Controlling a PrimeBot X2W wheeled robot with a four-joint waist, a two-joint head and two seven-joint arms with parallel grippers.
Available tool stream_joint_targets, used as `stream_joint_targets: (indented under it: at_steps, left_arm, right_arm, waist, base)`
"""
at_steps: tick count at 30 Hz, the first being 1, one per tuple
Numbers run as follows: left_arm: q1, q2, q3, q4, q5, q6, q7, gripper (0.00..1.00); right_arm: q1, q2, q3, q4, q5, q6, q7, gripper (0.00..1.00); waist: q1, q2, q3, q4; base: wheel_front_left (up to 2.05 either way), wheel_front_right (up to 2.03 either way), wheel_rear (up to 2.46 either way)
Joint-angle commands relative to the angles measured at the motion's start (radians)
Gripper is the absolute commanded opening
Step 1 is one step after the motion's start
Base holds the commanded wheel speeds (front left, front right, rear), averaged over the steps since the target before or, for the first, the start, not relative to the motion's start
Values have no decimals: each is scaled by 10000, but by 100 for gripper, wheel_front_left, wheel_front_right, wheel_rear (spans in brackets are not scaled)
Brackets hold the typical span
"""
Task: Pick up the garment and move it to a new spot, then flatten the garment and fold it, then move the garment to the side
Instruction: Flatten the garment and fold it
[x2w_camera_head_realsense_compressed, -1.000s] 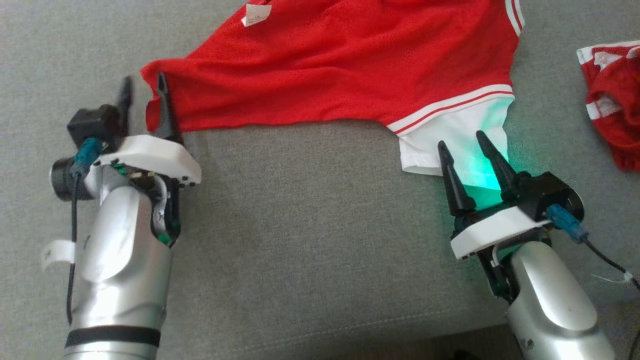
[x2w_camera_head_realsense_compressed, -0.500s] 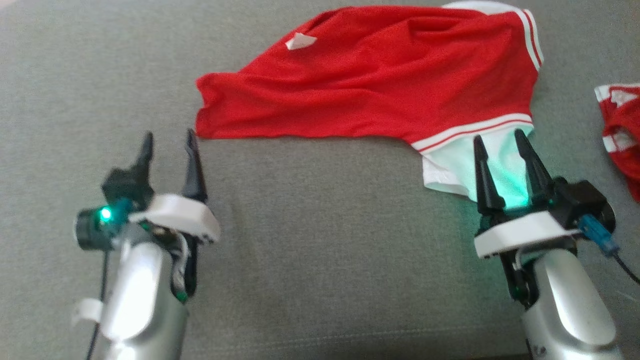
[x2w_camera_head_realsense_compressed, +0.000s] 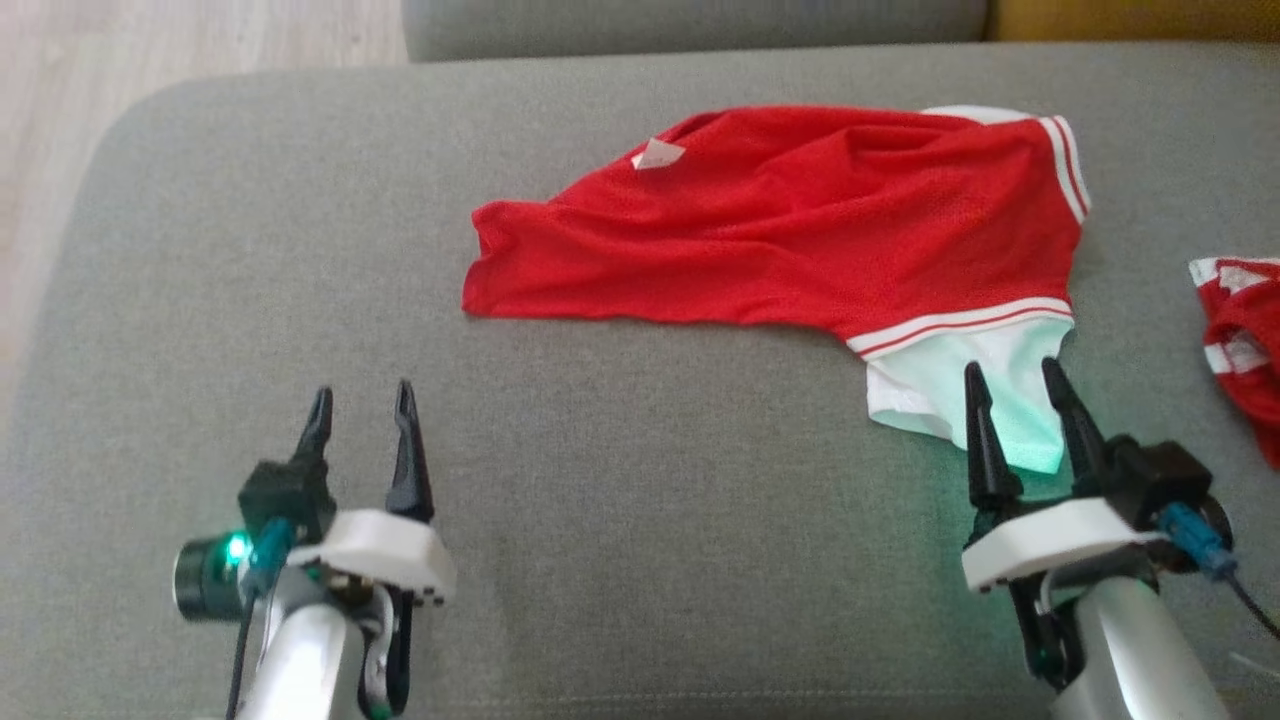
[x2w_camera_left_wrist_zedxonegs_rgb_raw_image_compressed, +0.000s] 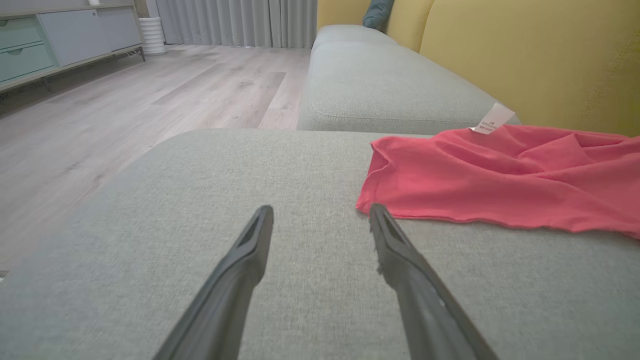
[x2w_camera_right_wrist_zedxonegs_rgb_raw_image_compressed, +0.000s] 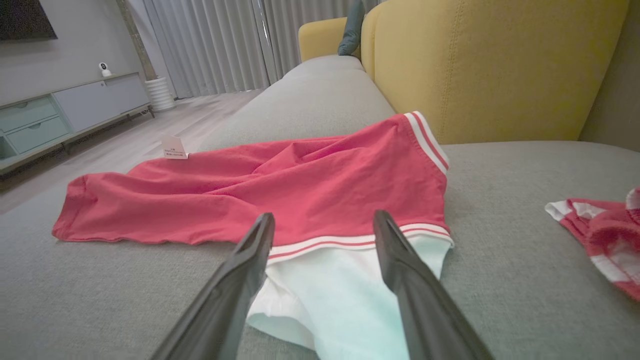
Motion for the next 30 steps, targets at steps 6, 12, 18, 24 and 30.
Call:
stream_joint_targets:
  at_steps: [6, 12, 18, 24, 30]
  left_arm:
    - [642, 159, 418, -559, 286, 51, -55, 100]
    - [1040, 159, 366, -756, 351, 101, -55, 100]
    - [1042, 159, 312, -750, 303, 156, -55, 100]
    - [1058, 159, 332, -735, 264, 183, -55, 100]
    - [1052, 158, 291, -819, 194, 181, -55, 100]
  right_arm:
    - [319, 36, 162, -68, 104, 63, -112, 100]
    - [491, 36, 153, 4, 149, 63, -112, 100]
    - [443, 37, 198, -13, 170, 63, -113, 100]
    - [462, 37, 182, 16, 190, 63, -113, 100]
    - [456, 37, 186, -60, 221, 63, -113, 100]
  waist:
    - [0, 0, -752, 4]
    - [0, 0, -920, -19]
    - [0, 0, -810, -84]
    - [0, 0, -913, -135]
    - [0, 0, -815, -132]
  base:
    - [0, 0, 0]
    - [0, 0, 0]
    - [0, 0, 0]
    - [0, 0, 0]
    - [0, 0, 0]
